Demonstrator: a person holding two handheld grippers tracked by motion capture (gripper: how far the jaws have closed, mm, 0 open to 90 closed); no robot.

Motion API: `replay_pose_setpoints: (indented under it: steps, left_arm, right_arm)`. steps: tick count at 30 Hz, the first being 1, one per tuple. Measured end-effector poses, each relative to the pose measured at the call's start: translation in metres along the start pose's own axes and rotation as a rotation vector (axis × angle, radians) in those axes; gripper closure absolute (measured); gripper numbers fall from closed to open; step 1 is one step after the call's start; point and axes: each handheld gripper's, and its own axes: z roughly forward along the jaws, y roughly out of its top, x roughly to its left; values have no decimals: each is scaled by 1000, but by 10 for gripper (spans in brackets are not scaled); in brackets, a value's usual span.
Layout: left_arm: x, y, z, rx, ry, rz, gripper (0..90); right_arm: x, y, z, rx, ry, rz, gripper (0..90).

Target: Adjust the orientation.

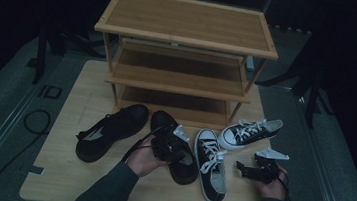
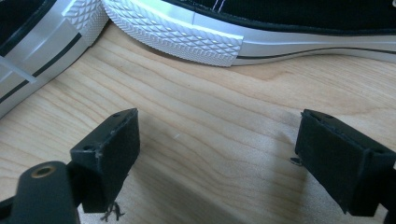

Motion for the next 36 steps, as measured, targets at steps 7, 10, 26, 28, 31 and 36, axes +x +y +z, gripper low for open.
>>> replay_pose_setpoints:
  steps: [7, 10, 26, 28, 31, 36]
  left_arm:
    - [0, -10, -11, 31, 20, 5, 900]
    - [1, -15, -18, 31, 34, 2, 900]
    - [31, -57, -60, 38, 168, -108, 900]
    - [35, -60, -64, 40, 180, -122, 900]
    - [37, -63, -68, 41, 193, -130, 900]
    - [40, -69, -78, 34, 207, -150, 900]
  right_arm:
    - [0, 0, 0, 0, 0, 0, 139]
    - [0, 0, 0, 0, 0, 0, 139]
    - [0, 0, 0, 0, 0, 0, 139]
    - [0, 0, 0, 0, 0, 0, 139]
    - [0, 0, 0, 0, 0, 0, 139]
    - [0, 0, 0, 0, 0, 0, 139]
